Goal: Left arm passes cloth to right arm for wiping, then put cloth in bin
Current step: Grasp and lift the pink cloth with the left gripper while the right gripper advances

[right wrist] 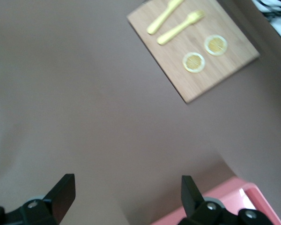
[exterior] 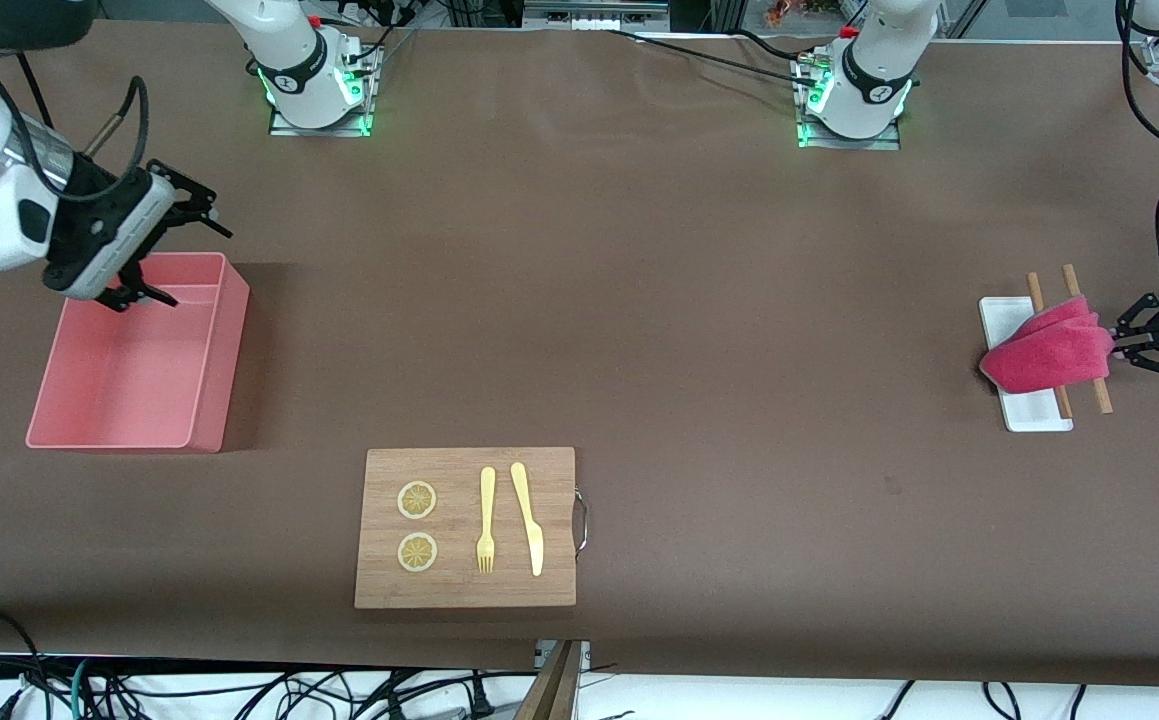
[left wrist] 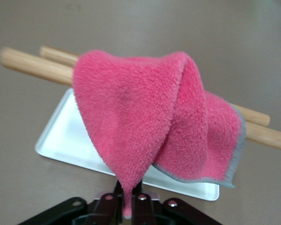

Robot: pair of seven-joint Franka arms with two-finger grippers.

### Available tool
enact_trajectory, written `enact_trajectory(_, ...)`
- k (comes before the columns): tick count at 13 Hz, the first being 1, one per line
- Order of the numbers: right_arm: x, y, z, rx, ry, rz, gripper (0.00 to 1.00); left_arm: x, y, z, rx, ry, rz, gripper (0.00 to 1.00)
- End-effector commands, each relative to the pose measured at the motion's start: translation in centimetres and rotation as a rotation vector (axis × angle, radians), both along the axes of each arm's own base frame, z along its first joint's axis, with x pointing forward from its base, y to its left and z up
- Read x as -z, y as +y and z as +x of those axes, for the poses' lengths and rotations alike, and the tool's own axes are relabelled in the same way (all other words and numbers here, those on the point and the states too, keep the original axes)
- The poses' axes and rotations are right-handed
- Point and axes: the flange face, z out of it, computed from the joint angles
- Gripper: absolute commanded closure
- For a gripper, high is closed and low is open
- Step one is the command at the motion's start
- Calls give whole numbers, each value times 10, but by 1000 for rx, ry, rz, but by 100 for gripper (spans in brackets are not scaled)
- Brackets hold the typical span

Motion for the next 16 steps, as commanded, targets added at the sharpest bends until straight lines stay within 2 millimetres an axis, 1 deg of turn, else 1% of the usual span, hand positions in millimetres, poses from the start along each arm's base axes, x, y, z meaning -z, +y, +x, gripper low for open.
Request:
enact_trajectory(1,36,-10,0,-81,-9,153,0,-59,-5,6,-22,48,44,100)
enact_trajectory(2,53,-16,7,-105,-1,214,0,-85,-18,12,-40,93,78,100)
enact_trajectory(3,68,-22,14,-133,-9,287,0,-114,-39,20,-45,149,99,100)
enact_trajectory(5,89,-27,22,-168,-25,391,0,-164,-78,31,-98,247,163,100)
enact_trajectory(6,99,-25,24,-182,-36,453,0,-180,-99,36,-119,290,173,100)
enact_trajectory(7,112,-21,21,-205,-52,526,0,-195,-121,39,-132,342,170,100)
enact_trajectory(8,126,-16,19,-228,-75,599,0,-199,-144,42,-131,399,151,100)
enact_trajectory(9,142,-12,19,-251,-105,672,0,-200,-177,51,-81,435,133,100)
enact_trajectory(11,167,7,19,-312,-122,776,0,-199,-244,68,-20,487,27,100)
enact_trajectory(12,170,28,14,-346,-104,819,0,-199,-281,77,-6,518,-38,100)
enact_trajectory(13,171,40,11,-355,-94,836,0,-206,-317,86,1,529,-101,100)
enact_trajectory(14,179,56,2,-343,-73,883,0,-215,-353,93,-1,550,-155,100)
enact_trajectory(15,185,64,-4,-300,-79,951,0,-223,-389,99,-2,575,-207,100)
enact_trajectory(16,190,70,-6,-297,-110,989,0,-230,-425,105,5,586,-248,100)
